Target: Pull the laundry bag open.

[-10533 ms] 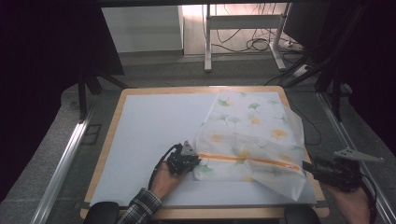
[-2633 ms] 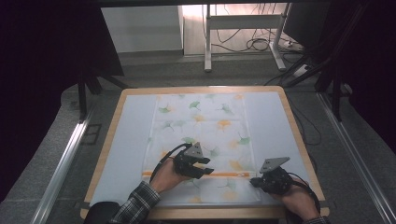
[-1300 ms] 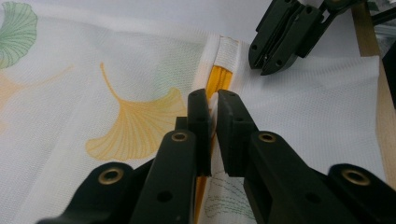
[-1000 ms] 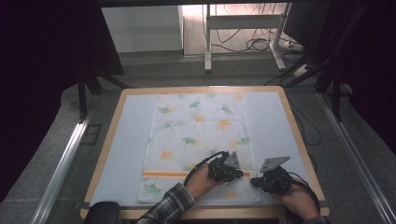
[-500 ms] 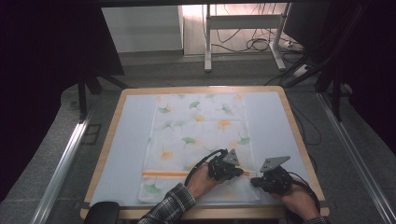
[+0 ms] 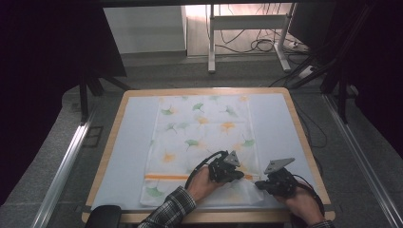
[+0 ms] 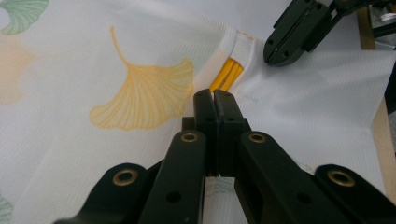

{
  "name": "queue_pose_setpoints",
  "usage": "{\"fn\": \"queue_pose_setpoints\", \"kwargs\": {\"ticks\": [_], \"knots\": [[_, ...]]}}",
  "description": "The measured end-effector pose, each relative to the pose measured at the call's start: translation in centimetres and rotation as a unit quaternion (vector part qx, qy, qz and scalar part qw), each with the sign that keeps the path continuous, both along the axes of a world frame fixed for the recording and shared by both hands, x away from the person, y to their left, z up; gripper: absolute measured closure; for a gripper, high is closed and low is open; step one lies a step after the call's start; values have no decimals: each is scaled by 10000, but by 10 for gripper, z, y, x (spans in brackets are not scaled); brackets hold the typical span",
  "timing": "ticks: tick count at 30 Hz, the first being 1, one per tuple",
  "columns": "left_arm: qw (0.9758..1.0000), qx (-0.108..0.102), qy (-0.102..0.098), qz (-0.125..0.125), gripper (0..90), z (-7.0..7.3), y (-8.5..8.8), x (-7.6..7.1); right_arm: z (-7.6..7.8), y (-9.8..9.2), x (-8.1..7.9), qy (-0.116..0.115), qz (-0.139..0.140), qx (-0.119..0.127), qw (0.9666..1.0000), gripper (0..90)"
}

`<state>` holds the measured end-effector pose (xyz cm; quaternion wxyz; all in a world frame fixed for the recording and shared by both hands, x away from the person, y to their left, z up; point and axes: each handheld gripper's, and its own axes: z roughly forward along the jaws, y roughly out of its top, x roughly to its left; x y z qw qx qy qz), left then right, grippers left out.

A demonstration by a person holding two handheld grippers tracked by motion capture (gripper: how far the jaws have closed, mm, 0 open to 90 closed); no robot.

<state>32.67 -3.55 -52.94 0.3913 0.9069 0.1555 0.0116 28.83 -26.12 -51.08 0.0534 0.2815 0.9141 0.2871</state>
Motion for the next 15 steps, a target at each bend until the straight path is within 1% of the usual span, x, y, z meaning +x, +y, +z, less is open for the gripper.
{"fn": "queue_pose_setpoints", "kwargs": {"ticks": [6, 8, 15], "knots": [[10000, -6, 16, -2, 900, 0, 4, 1, 0, 0, 0, 15, -7, 13, 10000, 897], [10000, 16, -11, 5, 900, 0, 5, 0, 0, 0, 0, 4, 1, 6, 10000, 897], [10000, 9, 22, 25, 900, 0, 9, -1, 0, 0, 0, -21, 7, -14, 10000, 897]]}}
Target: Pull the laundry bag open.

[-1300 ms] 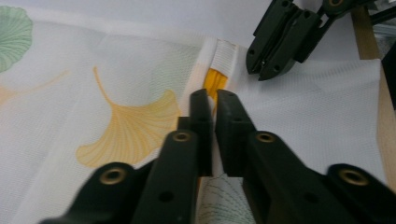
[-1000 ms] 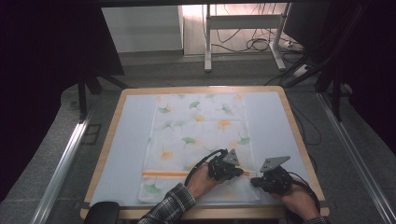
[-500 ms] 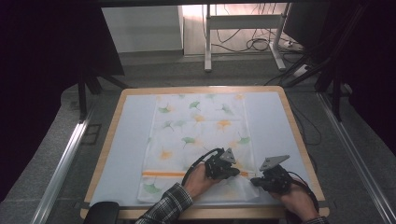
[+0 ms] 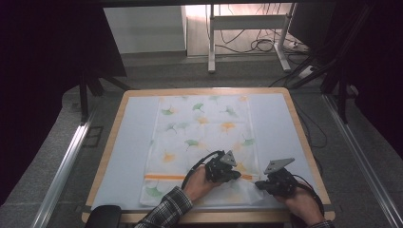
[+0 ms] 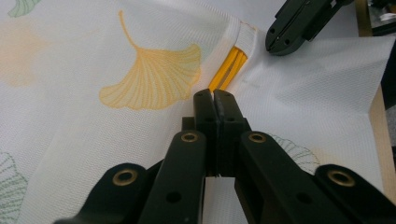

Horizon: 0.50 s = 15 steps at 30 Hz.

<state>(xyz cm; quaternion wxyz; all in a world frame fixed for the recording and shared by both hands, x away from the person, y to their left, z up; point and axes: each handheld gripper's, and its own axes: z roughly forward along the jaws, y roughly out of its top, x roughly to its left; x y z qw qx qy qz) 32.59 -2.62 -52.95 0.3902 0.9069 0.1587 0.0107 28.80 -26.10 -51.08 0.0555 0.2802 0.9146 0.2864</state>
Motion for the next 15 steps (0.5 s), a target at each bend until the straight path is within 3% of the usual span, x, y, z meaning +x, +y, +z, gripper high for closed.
{"fn": "queue_pose_setpoints", "kwargs": {"ticks": [15], "knots": [[10000, 64, -21, 16, 900, 1, 10, -2, 0, 0, 0, -11, -12, -2, 10000, 897]]}}
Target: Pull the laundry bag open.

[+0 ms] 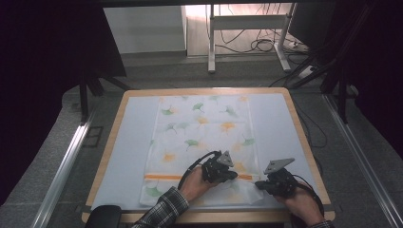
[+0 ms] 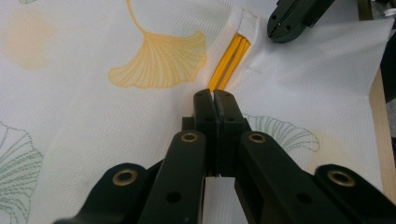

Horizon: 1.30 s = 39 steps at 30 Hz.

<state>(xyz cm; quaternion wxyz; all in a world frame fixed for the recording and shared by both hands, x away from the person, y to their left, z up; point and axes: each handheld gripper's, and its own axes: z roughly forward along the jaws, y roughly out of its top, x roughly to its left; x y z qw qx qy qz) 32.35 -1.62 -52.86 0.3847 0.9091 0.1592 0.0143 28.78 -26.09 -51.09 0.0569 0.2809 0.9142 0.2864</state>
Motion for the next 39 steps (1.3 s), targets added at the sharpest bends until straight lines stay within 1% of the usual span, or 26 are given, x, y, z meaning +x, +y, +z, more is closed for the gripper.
{"fn": "queue_pose_setpoints", "kwargs": {"ticks": [6, 19, 33, 39], "knots": [[10000, 44, 7, 21, 900, 1, 6, 0, 0, 0, 0, 3, -2, -3, 10000, 897], [10000, 17, 29, 83, 900, 1, 16, -2, 0, 0, 0, -4, -2, -11, 10000, 897], [9999, 113, -36, 125, 900, 3, 30, -5, 0, 0, -1, -11, 8, -12, 10000, 897], [9998, 84, -26, 194, 900, 3, 37, -6, 0, 0, -1, -27, 21, -21, 10000, 896]]}}
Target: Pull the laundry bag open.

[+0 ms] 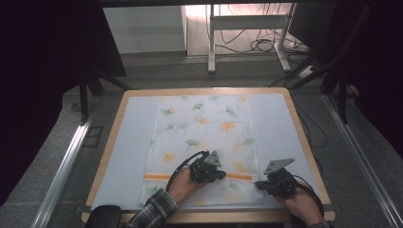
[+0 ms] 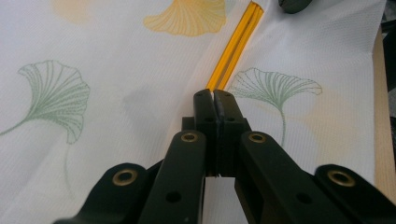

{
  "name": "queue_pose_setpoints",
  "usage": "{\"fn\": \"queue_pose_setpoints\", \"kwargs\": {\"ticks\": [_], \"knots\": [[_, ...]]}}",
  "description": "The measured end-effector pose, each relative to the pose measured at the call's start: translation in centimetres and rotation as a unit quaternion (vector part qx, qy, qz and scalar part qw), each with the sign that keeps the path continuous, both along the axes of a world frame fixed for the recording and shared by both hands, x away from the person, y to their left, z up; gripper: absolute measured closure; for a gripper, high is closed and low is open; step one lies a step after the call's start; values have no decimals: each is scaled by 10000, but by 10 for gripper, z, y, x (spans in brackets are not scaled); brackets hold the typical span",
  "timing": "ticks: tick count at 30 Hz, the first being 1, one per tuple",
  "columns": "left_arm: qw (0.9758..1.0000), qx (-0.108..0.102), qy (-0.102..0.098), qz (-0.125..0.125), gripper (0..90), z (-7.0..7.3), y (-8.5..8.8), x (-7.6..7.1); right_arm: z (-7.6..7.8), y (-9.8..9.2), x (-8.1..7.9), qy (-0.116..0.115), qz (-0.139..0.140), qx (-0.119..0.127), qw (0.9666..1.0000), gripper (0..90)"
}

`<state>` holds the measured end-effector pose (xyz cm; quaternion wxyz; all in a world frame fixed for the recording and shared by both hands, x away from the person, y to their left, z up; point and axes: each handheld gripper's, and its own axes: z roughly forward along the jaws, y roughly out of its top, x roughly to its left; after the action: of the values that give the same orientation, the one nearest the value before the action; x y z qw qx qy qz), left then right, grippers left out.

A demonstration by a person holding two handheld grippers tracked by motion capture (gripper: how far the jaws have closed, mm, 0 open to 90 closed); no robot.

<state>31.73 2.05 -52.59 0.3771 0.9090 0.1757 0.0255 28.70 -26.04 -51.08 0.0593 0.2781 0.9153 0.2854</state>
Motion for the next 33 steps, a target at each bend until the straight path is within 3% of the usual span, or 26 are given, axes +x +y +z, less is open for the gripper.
{"fn": "queue_pose_setpoints", "kwargs": {"ticks": [14, 33], "knots": [[9997, -62, 117, 207, 900, -1, 16, -3, 0, 0, 0, -11, 1, -6, 10000, 896], [9991, -101, 129, 394, 900, 1, 37, -9, 0, 0, 0, -2, -11, 0, 10000, 896]]}}
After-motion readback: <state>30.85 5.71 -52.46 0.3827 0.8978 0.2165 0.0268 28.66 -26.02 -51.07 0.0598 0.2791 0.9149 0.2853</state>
